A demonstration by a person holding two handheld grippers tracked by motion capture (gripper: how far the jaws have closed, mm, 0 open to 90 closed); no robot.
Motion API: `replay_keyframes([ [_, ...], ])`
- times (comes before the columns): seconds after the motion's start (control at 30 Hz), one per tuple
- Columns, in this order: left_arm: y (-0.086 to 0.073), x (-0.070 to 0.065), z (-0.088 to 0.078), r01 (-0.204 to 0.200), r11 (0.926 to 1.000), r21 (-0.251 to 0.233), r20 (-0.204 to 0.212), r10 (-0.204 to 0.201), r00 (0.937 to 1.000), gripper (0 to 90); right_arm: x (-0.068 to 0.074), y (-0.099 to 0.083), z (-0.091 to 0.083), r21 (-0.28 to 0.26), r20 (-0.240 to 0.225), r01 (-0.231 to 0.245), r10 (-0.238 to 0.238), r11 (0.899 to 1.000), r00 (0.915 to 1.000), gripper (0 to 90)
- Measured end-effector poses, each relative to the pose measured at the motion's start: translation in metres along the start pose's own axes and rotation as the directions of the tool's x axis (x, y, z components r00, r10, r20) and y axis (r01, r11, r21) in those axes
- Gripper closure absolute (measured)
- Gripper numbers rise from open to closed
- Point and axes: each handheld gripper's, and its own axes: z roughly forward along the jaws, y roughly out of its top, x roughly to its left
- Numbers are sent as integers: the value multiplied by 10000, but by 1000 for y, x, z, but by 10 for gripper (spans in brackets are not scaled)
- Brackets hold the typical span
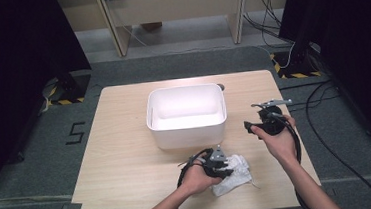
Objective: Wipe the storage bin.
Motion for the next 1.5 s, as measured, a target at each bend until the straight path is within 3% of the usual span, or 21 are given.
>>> replay_keyframes([
  [0.13,-10,4,-18,359,9981,-501,-390,-379,9985,755,1,3,-1,-107,-47,-22,22,9999,10000,301],
  [0.3,-28,9,-60,775,9849,-1550,-993,-936,9906,755,5,8,-4,-296,-154,-38,33,9996,9999,346],
  [0.4,-40,11,-83,916,9755,-2000,-1388,-1207,9829,755,10,14,-8,-513,-310,1,-17,9987,9995,411],
  [0.47,-52,13,-108,1024,9639,-2460,-1848,-1503,9712,755,13,18,-10,-635,-446,64,-92,9980,9990,447],
  [0.53,-56,13,-116,986,9615,-2564,-2041,-1536,9668,755,16,22,-12,-755,-536,57,-98,9971,9985,488],
  [0.57,-63,14,-130,972,9535,-2852,-2475,-1712,9536,755,18,24,-13,-855,-581,23,-73,9963,9983,510],
  [0.6,-63,14,-130,972,9535,-2852,-2475,-1712,9536,756,20,26,-13,-922,-620,-46,-12,9957,9981,529],
  [0.63,-70,16,-144,1090,9416,-3187,-2769,-2024,9393,756,21,28,-14,-1045,-657,-66,-3,9945,9978,551],
  [0.73,-80,20,-163,1241,9244,-3607,-3250,-2493,9123,755,26,33,-17,-1409,-654,-151,59,9899,9978,613],
  [0.8,-82,21,-167,1286,9184,-3741,-3343,-2629,9051,756,28,35,-18,-1467,-729,-216,110,9889,9973,628],
  [0.83,-88,26,-179,1333,9059,-4019,-3623,-2910,8855,756,34,37,-17,-1537,-907,-232,93,9878,9958,656],
  [0.87,-88,26,-179,1333,9059,-4019,-3623,-2910,8855,755,36,38,-16,-1545,-958,-211,63,9878,9954,658],
  [0.9,-90,28,-183,1353,8991,-4163,-3740,-3050,8759,755,36,38,-16,-1545,-958,-211,63,9878,9954,658],
  [0.93,-94,33,-191,1339,8927,-4302,-4021,-3223,8570,755,42,40,-14,-1500,-1111,-174,6,9885,9938,659],
  [1.03,-98,37,-199,1212,8832,-4531,-4442,-3416,8282,755,49,43,-11,-1464,-1268,-193,6,9890,9919,612],
  [1.07,-98,37,-199,1212,8832,-4531,-4442,-3416,8282,755,49,43,-11,-1464,-1268,-193,6,9890,9919,612],
  [1.1,-99,39,-201,1241,8729,-4718,-4488,-3589,8184,755,54,45,-8,-1450,-1267,-163,-22,9893,9919,535],
  [1.17,-99,42,-201,1240,8715,-4744,-4594,-3652,8097,755,58,46,-5,-1378,-1200,-236,70,9902,9928,492],
  [1.23,-99,43,-201,1233,8689,-4794,-4594,-3681,8084,755,59,47,-4,-1426,-1144,-255,91,9894,9934,472],
  [1.33,-98,47,-199,1072,8615,-4963,-4784,-3744,7943,755,63,48,-1,-1304,-966,-53,-74,9914,9953,460],
  [1.5,-91,50,-194,930,8598,-5021,-4839,-3685,7938,753,65,46,5,-1001,-1056,114,-220,9949,9942,560],
])
